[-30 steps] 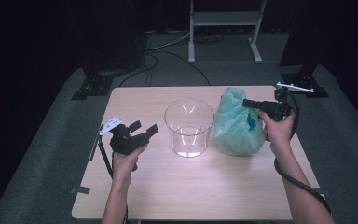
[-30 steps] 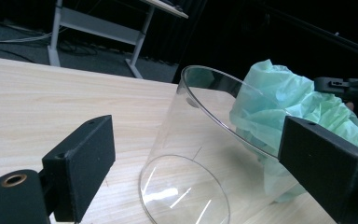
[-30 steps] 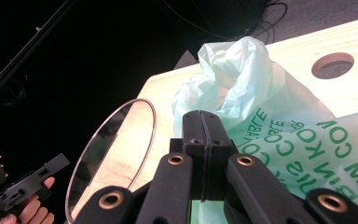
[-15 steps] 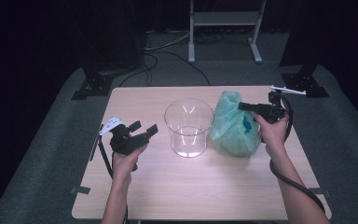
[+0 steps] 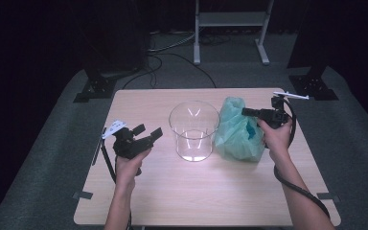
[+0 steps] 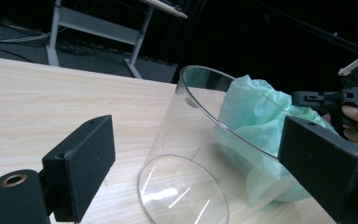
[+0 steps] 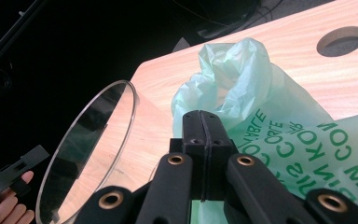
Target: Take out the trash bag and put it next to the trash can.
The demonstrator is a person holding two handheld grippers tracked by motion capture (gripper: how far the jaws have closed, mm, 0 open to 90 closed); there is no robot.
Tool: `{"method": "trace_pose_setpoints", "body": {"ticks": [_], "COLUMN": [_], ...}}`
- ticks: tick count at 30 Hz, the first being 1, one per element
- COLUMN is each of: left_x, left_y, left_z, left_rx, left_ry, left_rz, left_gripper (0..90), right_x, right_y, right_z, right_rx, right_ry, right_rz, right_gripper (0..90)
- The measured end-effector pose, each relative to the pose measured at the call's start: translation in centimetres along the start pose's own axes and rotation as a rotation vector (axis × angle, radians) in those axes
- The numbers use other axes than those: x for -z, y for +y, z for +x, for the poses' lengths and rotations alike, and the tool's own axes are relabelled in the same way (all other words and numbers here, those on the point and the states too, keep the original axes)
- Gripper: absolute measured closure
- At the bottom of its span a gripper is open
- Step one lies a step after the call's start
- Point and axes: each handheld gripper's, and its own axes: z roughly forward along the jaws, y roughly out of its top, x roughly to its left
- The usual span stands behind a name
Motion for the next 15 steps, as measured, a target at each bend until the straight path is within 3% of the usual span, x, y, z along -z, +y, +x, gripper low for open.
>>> {"method": "trace_pose_setpoints", "body": {"ticks": [15], "left_x": [-0.21], "left_y": [-0.18], "left_z": [0.09], "left_rx": [-0.001], "left_ry": [0.000], "left_rz": [0.011], "left_gripper": [9.9], "right_x": [-0.92], "right_y": [-0.94], "right_z": [-0.72], "right_rx": [0.012], "right_ry": [-0.019], "right_rz": [0.041], "right_gripper": [88.8]}}
